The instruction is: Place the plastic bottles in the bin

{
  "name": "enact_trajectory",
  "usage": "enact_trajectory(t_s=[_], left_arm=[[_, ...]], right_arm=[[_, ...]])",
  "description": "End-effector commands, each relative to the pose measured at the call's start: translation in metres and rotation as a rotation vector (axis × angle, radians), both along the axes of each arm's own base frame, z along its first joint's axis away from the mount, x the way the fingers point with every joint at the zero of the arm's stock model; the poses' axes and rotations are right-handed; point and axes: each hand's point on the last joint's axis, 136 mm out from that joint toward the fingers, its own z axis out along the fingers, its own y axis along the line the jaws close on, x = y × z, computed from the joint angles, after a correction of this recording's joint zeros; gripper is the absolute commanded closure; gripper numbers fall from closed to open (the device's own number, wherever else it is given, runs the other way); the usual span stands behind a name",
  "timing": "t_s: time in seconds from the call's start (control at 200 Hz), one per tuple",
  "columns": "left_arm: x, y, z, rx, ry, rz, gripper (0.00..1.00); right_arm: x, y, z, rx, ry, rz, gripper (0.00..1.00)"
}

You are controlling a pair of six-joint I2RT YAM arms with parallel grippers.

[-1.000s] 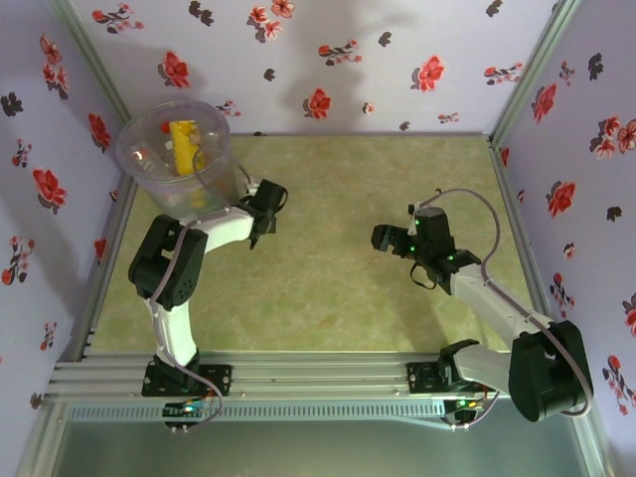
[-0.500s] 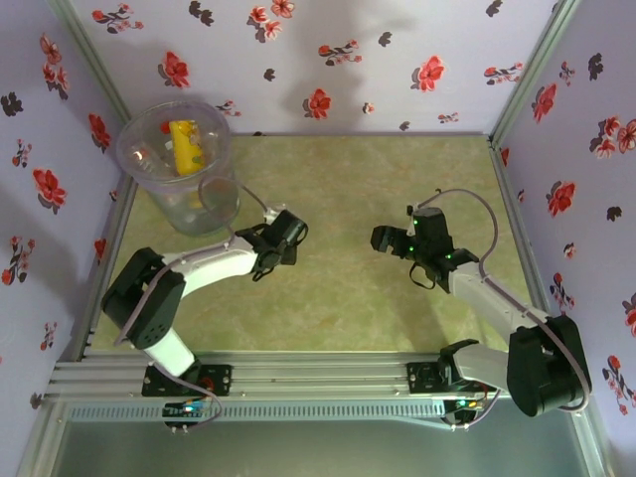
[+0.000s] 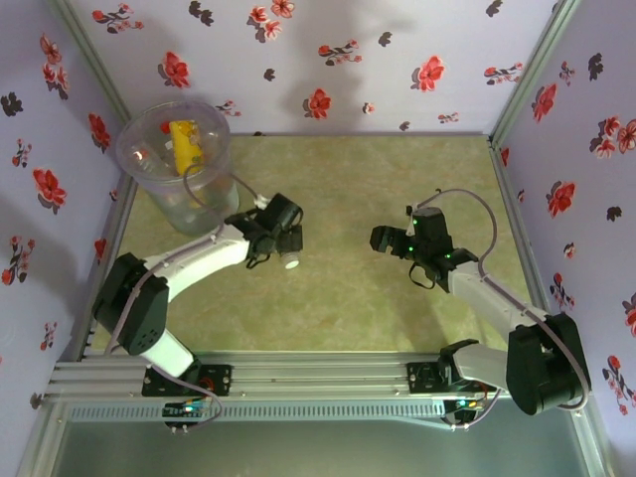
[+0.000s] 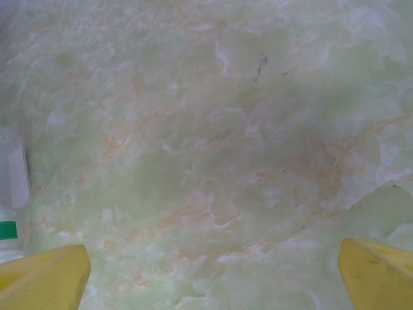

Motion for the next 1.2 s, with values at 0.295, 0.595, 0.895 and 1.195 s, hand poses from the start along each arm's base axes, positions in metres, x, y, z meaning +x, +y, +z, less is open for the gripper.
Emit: enact_trajectory(t_s=[0.295,0.595,0.895,1.195], left_arm=[[0.069,0.011,-0.024,-0.060,0.080,0.154,0.00],[0.063,0.013,-0.054,-0.099,0.093,0.223,0.00],[0.077,0.002,-0.053,-0.126,0.062,0.191,0.01],[0.061,0.003,-0.073,-0.093,0.128,0.168,0.04]], right_arm=[[-0.006,-0.013,0.009,-0.040,-0.036,-0.024,0.01],[-0.009,-0.018,0.007,-0.074,-0.034,-0.023,0.01],[-0.010,-0.018,0.008,-0.074,-0.036,-0.025,0.01],[-0.009,-0.018,0.010,-0.076,-0.036,-0.026,0.01]])
